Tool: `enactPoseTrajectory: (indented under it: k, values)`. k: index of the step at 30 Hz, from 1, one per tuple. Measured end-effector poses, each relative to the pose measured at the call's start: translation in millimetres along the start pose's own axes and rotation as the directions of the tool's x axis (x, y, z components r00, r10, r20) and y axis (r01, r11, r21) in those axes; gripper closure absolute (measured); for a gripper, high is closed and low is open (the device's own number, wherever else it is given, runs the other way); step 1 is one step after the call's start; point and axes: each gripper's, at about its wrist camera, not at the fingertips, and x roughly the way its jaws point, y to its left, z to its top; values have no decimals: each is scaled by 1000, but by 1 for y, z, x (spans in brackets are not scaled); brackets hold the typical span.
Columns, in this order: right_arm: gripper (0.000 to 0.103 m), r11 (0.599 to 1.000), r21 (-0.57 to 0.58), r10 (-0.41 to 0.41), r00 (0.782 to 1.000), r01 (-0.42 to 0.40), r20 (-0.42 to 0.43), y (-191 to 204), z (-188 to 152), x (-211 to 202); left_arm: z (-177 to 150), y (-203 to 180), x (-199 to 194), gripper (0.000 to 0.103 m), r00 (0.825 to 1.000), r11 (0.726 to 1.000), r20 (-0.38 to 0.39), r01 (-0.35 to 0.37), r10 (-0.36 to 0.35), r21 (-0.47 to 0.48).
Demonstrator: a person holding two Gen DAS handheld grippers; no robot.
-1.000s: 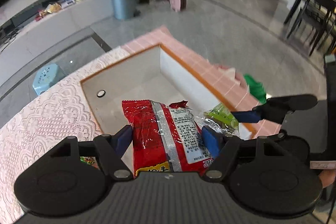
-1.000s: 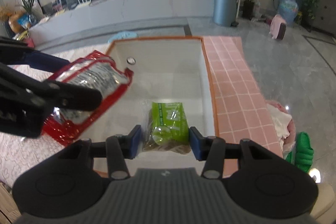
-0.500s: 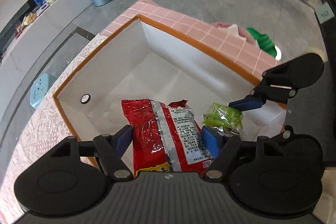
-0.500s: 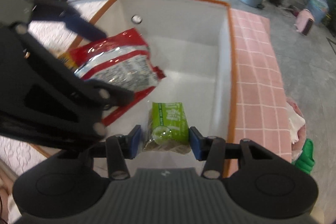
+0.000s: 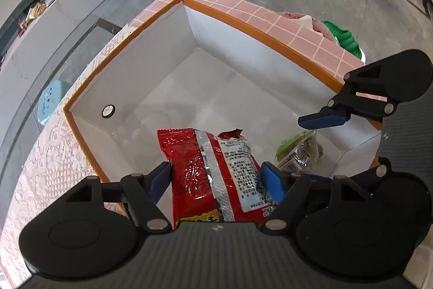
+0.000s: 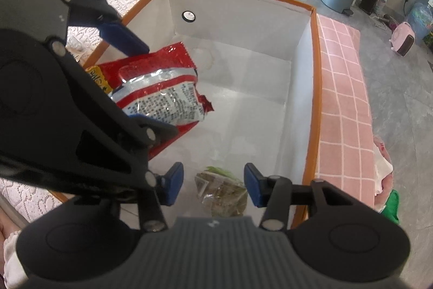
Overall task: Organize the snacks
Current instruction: 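Open the right tool dropping the green pack while the left tool releases the red bag into the box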
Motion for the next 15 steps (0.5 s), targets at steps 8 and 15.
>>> enactPoseTrajectory:
  k: [8, 15]
  values:
    - [44, 1000, -15, -20, 1000, 20, 13, 7, 6, -6, -6, 6, -18, 15, 999, 999, 34, -14, 15, -32]
    - [33, 999, 0, -45, 999, 45, 13, 13, 3, -14, -13, 21, -37, 13, 994, 988, 110, 41, -25, -146]
